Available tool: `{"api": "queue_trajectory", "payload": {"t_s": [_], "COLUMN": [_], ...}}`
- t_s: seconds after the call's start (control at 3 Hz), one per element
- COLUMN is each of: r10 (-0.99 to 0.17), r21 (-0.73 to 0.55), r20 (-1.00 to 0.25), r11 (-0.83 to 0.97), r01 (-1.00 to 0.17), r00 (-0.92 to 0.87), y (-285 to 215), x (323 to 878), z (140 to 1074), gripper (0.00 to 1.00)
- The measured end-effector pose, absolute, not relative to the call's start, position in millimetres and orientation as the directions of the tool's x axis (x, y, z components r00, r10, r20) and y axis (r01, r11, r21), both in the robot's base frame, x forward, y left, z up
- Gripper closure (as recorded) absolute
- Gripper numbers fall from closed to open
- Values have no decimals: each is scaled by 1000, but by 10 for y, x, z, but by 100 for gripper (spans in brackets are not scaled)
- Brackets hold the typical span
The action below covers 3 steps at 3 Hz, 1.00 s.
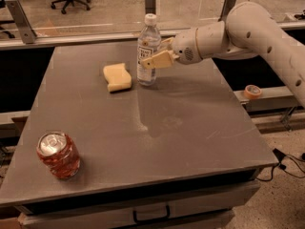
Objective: Move blue plastic bottle near sponge
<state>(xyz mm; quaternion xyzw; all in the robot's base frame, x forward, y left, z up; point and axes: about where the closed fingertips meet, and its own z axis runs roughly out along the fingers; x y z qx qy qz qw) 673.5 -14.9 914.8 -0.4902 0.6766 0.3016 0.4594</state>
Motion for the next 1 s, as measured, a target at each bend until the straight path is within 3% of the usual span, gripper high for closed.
{"api": "queue_trajectory", "payload": {"t_s": [1.0], "r10": [-364], "r21": [11], "r20": [-921], "r11": [338], "r01": [-941], "r00": [-142], "y": [81], "x": [6711], "z": [9018], "gripper": [12]}}
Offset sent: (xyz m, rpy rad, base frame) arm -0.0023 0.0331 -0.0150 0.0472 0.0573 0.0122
